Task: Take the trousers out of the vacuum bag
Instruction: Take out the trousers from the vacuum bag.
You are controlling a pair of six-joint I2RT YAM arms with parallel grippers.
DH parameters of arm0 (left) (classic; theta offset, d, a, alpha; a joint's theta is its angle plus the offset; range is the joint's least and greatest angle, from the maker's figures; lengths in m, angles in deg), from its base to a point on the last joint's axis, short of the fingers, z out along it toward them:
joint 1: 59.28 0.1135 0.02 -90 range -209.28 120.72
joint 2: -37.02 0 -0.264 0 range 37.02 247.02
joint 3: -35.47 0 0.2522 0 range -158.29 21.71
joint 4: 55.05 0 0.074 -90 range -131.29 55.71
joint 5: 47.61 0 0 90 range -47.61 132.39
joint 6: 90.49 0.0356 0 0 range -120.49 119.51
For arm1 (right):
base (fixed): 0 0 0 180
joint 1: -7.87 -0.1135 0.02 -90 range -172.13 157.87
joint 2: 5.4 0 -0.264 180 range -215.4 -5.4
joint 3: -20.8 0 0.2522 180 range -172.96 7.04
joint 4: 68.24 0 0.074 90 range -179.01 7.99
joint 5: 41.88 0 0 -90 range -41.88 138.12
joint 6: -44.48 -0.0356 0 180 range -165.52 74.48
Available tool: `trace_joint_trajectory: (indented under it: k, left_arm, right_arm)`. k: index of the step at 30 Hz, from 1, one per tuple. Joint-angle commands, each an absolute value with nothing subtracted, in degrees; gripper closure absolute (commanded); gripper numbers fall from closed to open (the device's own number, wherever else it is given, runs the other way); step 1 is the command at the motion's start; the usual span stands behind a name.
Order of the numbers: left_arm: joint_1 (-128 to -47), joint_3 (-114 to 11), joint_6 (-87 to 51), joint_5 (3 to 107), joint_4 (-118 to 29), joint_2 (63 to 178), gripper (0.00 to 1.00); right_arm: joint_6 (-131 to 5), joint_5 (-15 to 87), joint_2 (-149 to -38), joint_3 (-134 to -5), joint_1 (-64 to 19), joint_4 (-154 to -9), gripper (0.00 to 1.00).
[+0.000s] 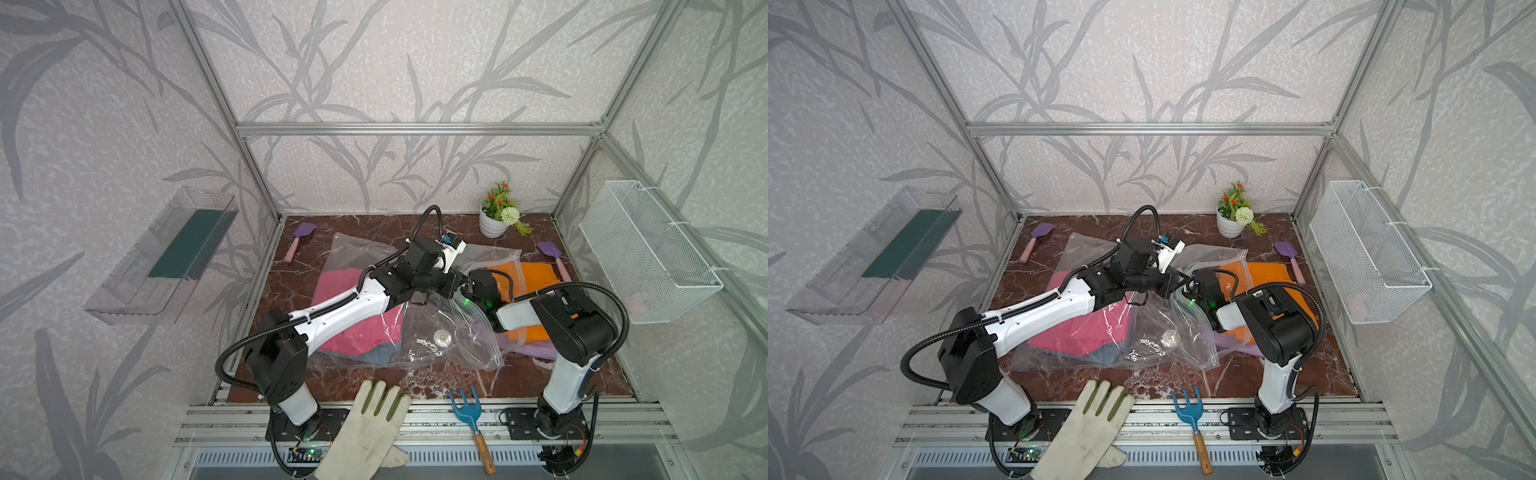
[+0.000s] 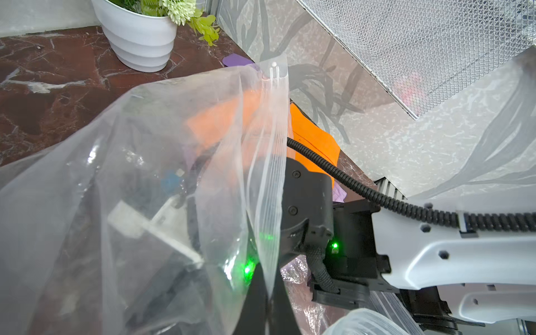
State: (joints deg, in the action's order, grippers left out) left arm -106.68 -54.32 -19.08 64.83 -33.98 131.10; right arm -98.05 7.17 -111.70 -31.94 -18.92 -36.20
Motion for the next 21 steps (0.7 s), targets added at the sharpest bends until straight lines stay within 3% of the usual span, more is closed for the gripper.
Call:
trace_joint_trajectory:
  k: [1,21]
  left_arm:
    - [-107.4,-56.0,-18.4,65.2,-33.6,131.1,1.0]
    - [-108.0,-56.0,-17.3,64.2,-32.9,130.5,1.0]
  right_arm:
    - [-98.8,7.9,-113.0,-33.7,-20.5,-33.3,0.35]
    - [-102.2,10.1,-121.4,-40.7,-29.8,-30.9,0.37]
